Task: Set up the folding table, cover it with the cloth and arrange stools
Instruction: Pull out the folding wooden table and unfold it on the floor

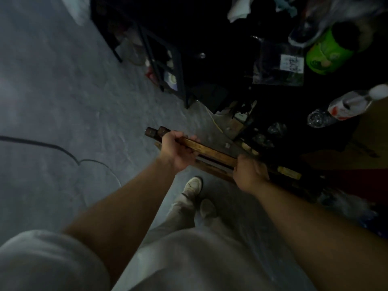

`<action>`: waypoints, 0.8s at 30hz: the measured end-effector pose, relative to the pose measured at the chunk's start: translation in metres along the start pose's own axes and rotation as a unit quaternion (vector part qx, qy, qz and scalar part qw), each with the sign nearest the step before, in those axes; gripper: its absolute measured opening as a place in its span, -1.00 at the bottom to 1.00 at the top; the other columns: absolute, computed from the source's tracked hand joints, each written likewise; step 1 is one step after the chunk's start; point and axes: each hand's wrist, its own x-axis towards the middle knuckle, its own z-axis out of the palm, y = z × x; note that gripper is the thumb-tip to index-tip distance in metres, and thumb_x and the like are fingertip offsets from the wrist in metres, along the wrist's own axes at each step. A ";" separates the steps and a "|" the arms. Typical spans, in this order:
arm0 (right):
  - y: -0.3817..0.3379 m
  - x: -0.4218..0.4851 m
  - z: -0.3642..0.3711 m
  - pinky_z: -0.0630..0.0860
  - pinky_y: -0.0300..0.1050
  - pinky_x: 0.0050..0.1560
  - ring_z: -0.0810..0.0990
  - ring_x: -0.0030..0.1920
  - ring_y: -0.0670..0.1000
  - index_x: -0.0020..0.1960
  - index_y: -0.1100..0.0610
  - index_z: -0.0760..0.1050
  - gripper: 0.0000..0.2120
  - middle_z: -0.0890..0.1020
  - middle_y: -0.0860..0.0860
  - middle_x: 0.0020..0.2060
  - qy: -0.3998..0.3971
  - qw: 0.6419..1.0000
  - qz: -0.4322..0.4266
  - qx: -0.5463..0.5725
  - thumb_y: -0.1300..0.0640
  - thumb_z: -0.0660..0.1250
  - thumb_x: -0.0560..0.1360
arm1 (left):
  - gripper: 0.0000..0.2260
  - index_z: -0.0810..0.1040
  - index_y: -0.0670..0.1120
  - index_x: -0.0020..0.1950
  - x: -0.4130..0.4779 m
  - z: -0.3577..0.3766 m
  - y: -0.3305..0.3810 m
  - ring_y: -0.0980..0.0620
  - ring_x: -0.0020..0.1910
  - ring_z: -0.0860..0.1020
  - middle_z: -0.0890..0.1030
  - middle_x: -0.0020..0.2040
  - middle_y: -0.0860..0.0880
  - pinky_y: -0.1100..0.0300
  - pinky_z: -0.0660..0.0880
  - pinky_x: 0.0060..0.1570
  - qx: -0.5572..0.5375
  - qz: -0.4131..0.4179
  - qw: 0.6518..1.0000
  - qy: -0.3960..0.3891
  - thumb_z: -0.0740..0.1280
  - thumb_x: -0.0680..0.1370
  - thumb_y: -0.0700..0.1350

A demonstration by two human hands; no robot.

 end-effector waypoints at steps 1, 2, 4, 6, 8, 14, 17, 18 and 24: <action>-0.004 -0.004 -0.002 0.44 -0.04 -0.01 0.62 0.08 0.14 0.15 0.08 0.45 -0.82 0.64 0.10 0.07 0.004 1.000 -0.018 -0.006 0.05 0.24 0.59 | -0.91 0.45 -0.10 -0.14 -0.010 -0.008 -0.001 -0.21 0.10 0.57 0.61 -0.12 -0.17 -0.08 0.38 0.37 -0.016 0.006 1.000 0.005 0.25 0.42 -0.10; -0.008 -0.008 -0.001 0.43 -0.05 -0.06 0.62 0.06 0.14 0.14 0.08 0.45 -0.82 0.64 0.10 0.06 0.007 0.999 -0.038 -0.010 0.05 0.25 0.59 | -0.88 0.45 -0.10 -0.13 -0.019 -0.017 -0.003 -0.22 0.11 0.58 0.61 -0.13 -0.18 -0.09 0.39 0.37 -0.032 0.013 0.999 0.011 0.27 0.39 -0.10; -0.015 -0.013 0.001 0.38 -0.10 -0.14 0.63 0.03 0.13 0.14 0.09 0.46 -0.82 0.64 0.10 0.03 0.016 0.997 -0.077 -0.015 0.04 0.26 0.58 | -0.81 0.44 -0.09 -0.08 -0.035 -0.035 -0.008 -0.21 0.12 0.58 0.61 -0.11 -0.17 -0.08 0.37 0.38 -0.060 0.034 0.997 0.023 0.28 0.35 -0.09; -0.023 -0.018 0.004 0.37 -0.10 -0.14 0.63 0.04 0.15 0.18 0.09 0.46 -0.78 0.64 0.11 0.04 0.019 0.994 -0.102 -0.023 0.03 0.26 0.59 | -0.82 0.44 -0.08 -0.04 -0.050 -0.052 -0.014 -0.21 0.13 0.58 0.61 -0.09 -0.16 -0.06 0.35 0.39 -0.085 0.054 0.994 0.038 0.27 0.39 -0.08; -0.035 -0.023 0.006 0.43 -0.03 -0.04 0.61 0.09 0.19 0.17 0.10 0.45 -0.79 0.63 0.13 0.07 0.009 0.990 -0.135 -0.031 0.03 0.24 0.60 | -0.88 0.44 -0.09 -0.05 -0.064 -0.070 -0.019 -0.20 0.12 0.60 0.60 -0.05 -0.16 -0.04 0.44 0.28 -0.120 0.070 0.989 0.050 0.23 0.48 -0.07; -0.093 -0.048 0.017 0.46 0.05 0.14 0.59 0.16 0.21 0.13 0.13 0.45 -0.79 0.62 0.16 0.11 0.001 0.967 -0.237 -0.090 0.01 0.24 0.60 | -0.83 0.45 -0.15 -0.13 -0.105 -0.142 -0.029 -0.23 0.27 0.56 0.56 0.05 -0.19 -0.09 0.49 0.16 -0.228 0.118 0.964 0.066 0.20 0.54 -0.07; -0.129 -0.070 0.028 0.43 0.07 0.20 0.57 0.20 0.21 0.17 0.13 0.46 -0.76 0.61 0.15 0.16 -0.003 0.952 -0.271 -0.143 0.02 0.23 0.59 | -0.89 0.41 -0.12 -0.14 -0.125 -0.190 -0.037 -0.25 0.24 0.56 0.55 0.04 -0.18 -0.20 0.36 0.38 -0.278 0.134 0.948 0.074 0.21 0.52 -0.08; -0.143 -0.077 0.031 0.43 0.06 0.21 0.56 0.21 0.21 0.18 0.12 0.47 -0.76 0.61 0.15 0.17 -0.005 0.946 -0.281 -0.161 0.02 0.23 0.59 | -0.90 0.40 -0.12 -0.13 -0.132 -0.208 -0.041 -0.25 0.22 0.57 0.55 0.03 -0.18 -0.23 0.36 0.38 -0.295 0.139 0.942 0.078 0.22 0.52 -0.09; -0.238 -0.132 0.064 0.40 0.04 0.21 0.54 0.19 0.20 0.16 0.12 0.44 -0.80 0.59 0.15 0.16 -0.030 0.905 -0.359 -0.228 0.06 0.22 0.58 | -0.73 0.46 -0.17 0.16 -0.181 -0.320 -0.059 -0.25 0.24 0.57 0.56 0.18 -0.22 -0.41 0.45 0.18 -0.386 0.168 0.902 0.095 0.22 0.51 -0.10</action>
